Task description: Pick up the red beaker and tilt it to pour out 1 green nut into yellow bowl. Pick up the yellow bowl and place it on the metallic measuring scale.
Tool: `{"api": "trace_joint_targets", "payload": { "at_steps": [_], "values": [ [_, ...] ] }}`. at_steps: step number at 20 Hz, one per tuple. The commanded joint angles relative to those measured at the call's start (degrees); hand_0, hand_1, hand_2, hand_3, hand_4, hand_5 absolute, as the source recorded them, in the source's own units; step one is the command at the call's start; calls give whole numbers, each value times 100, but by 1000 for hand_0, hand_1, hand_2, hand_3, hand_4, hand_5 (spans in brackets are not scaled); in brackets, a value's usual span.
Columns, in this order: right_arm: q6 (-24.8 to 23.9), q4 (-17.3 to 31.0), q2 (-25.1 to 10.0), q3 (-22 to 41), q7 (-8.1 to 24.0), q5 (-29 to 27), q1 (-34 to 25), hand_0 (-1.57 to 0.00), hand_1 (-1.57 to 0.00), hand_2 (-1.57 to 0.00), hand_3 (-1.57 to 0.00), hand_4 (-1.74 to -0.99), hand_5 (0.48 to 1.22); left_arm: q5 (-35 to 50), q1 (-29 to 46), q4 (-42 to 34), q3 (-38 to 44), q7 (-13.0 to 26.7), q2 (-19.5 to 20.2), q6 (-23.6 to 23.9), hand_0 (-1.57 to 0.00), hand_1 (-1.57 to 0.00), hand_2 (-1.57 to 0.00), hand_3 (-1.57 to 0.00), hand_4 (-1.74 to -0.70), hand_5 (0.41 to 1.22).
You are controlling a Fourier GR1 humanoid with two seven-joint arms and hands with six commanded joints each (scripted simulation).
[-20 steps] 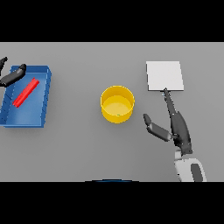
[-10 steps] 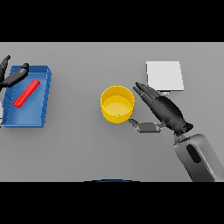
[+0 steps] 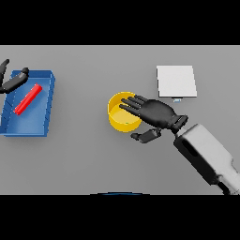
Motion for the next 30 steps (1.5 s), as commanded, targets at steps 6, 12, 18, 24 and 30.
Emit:
{"api": "trace_joint_targets", "payload": {
  "at_steps": [6, 12, 18, 24, 30],
  "values": [
    [525, 728, 210, 429, -100, 191, -659, 1, 1, 1, 1, -1159, 663, 21, 56, -82, 25, 21, -2, 9, 1, 1, 1, 1, -805, 701],
    [784, 1420, 362, 713, -130, 372, -1071, 1, 1, 1, 0, -1181, 674, 2, 25, 31, 24, -102, 37, -42, 1, 1, 1, 1, -800, 703],
    [894, 1638, 489, 757, -32, 379, -1182, 1, -15, -37, -77, -1234, 770, -98, 10, 131, -13, -144, 54, -4, 1, 1, 1, 1, -789, 714],
    [836, 1680, 451, 767, -377, 336, -1192, -999, -975, -945, -792, -1540, 1086, -54, 35, 135, 18, -236, 91, -48, 1, 1, 1, 1, -787, 707],
    [1093, 1527, 398, 790, -162, 255, -1218, -1421, -1415, -1323, -1130, -1688, 1186, -58, 30, 108, 11, -214, 124, -82, 1, 1, 1, 1, -782, 710]
  ]
}}
